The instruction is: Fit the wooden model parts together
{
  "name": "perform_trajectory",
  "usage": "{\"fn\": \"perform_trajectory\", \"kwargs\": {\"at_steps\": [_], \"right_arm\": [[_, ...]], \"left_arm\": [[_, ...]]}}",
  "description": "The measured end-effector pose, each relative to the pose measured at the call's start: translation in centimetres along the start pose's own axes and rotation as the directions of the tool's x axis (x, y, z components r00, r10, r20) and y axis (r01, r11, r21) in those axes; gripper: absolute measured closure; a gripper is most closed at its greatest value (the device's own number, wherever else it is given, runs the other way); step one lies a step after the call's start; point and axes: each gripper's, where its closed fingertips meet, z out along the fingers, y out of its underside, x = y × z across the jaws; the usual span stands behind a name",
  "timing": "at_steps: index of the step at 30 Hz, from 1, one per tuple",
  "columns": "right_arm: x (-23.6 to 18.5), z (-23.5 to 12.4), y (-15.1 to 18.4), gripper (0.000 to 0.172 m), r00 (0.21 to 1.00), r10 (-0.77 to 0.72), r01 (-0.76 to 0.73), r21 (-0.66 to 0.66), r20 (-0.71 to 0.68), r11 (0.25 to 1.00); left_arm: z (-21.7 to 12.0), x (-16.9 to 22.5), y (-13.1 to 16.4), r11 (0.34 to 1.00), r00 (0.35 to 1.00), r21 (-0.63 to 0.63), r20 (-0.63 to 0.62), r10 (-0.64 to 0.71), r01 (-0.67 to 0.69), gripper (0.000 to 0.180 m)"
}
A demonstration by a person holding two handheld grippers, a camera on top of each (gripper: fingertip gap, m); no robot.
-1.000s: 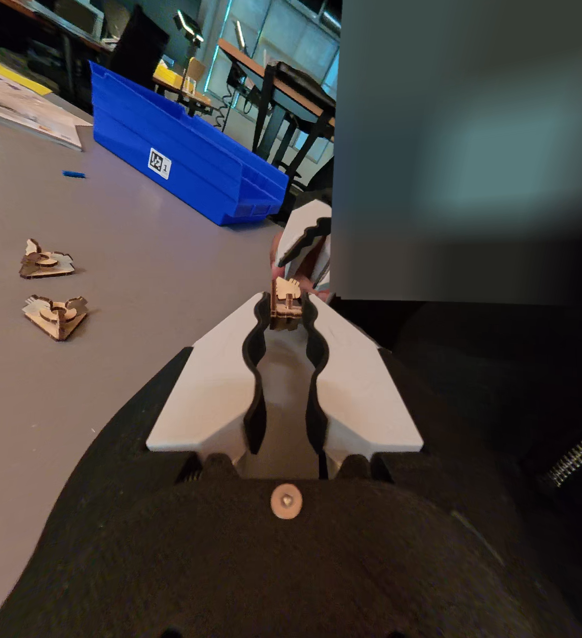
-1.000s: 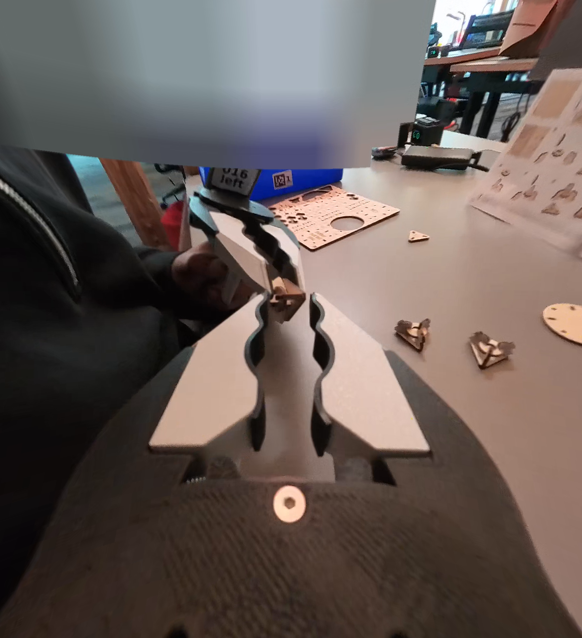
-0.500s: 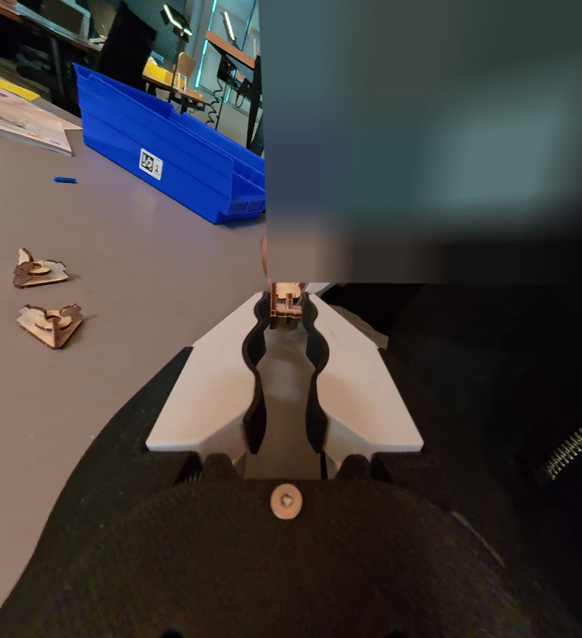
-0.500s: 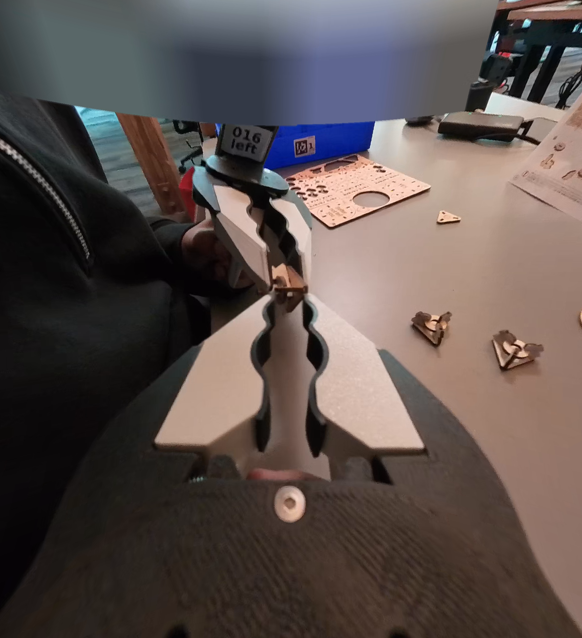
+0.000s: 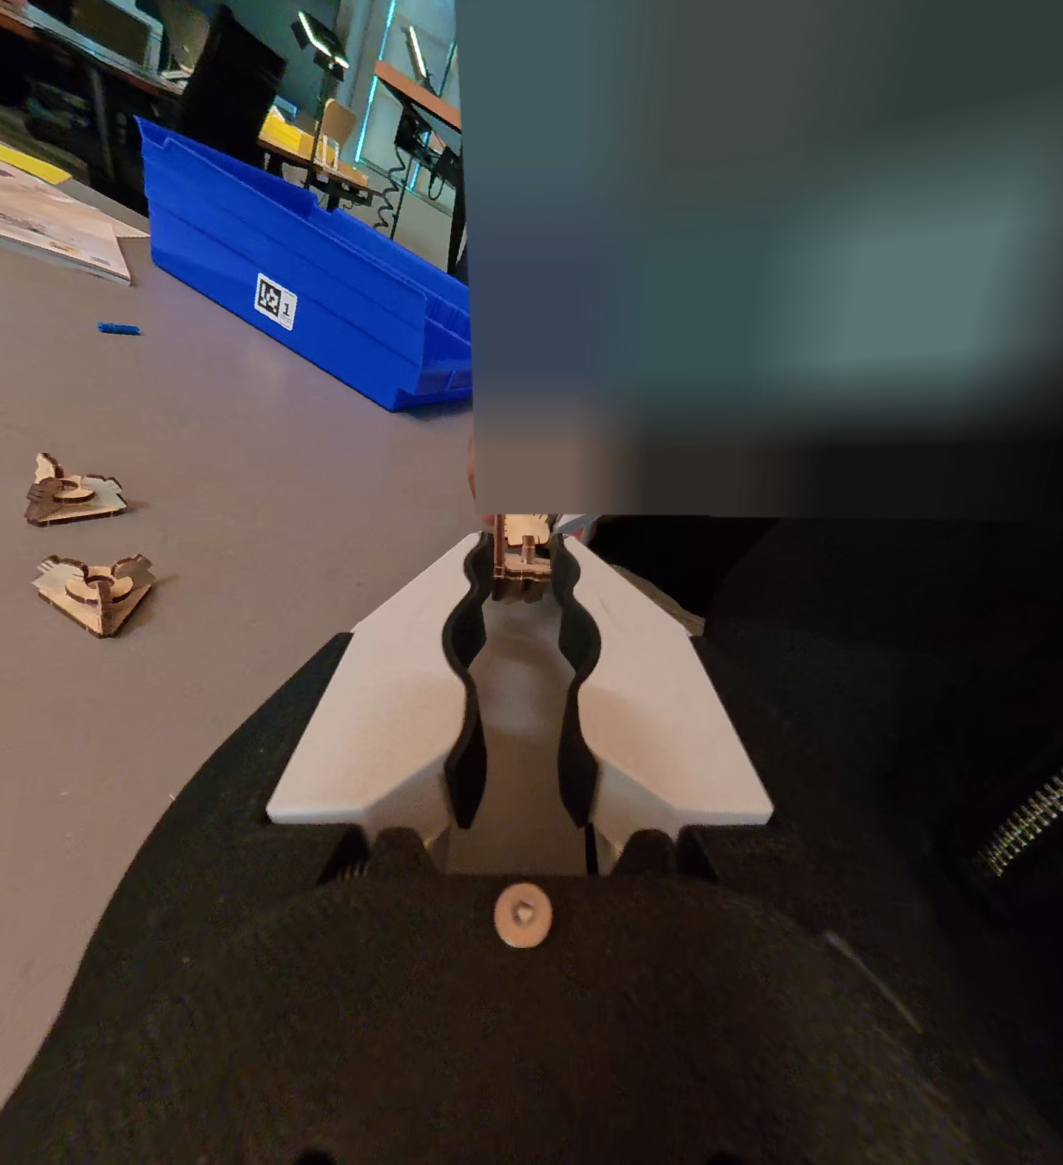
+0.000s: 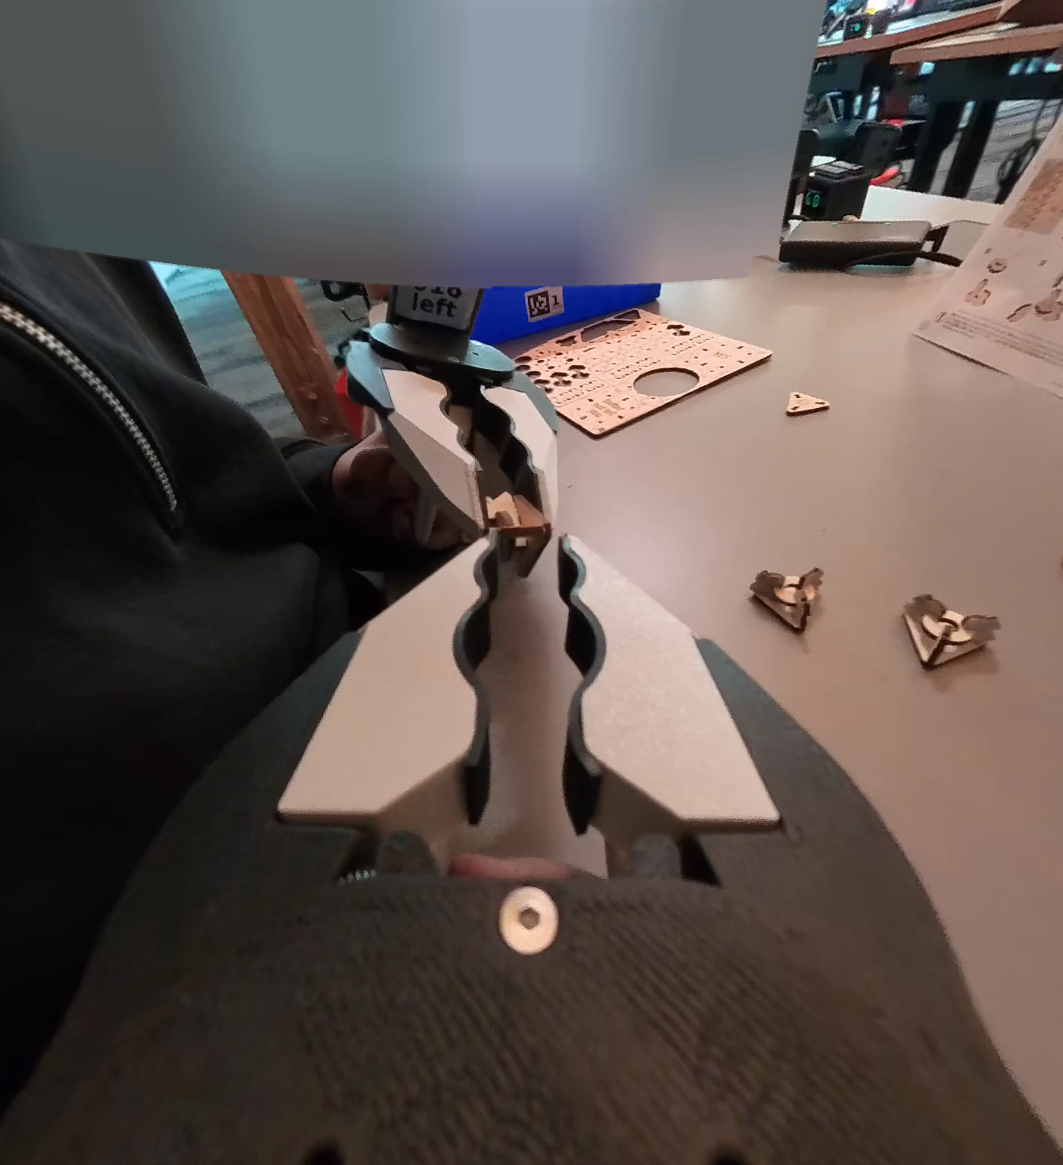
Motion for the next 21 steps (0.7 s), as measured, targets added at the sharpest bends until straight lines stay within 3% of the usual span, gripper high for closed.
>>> {"fn": "perform_trajectory", "kwargs": {"at_steps": [6, 13, 21], "right_arm": [[-0.41, -0.32, -0.45, 0.147, 0.996, 0.061, -0.064, 0.038, 0.071, 0.997], [-0.61, 0.01, -0.15, 0.159, 0.997, 0.021, -0.023, 0.017, 0.076, 1.0], [-0.42, 0.09, 0.04, 0.16, 0.998, -0.031, 0.032, -0.01, 0.045, 0.999]], "left_arm": [[0.03, 0.14, 0.04, 1.0, 1.0, -0.004, -0.013, -0.004, 0.004, 0.164], [0.2, 0.35, 0.26, 1.0, 1.0, -0.021, -0.022, 0.006, -0.006, 0.164], [0.26, 0.08, 0.33, 1.0, 1.0, -0.028, 0.001, 0.007, -0.007, 0.164]]}}
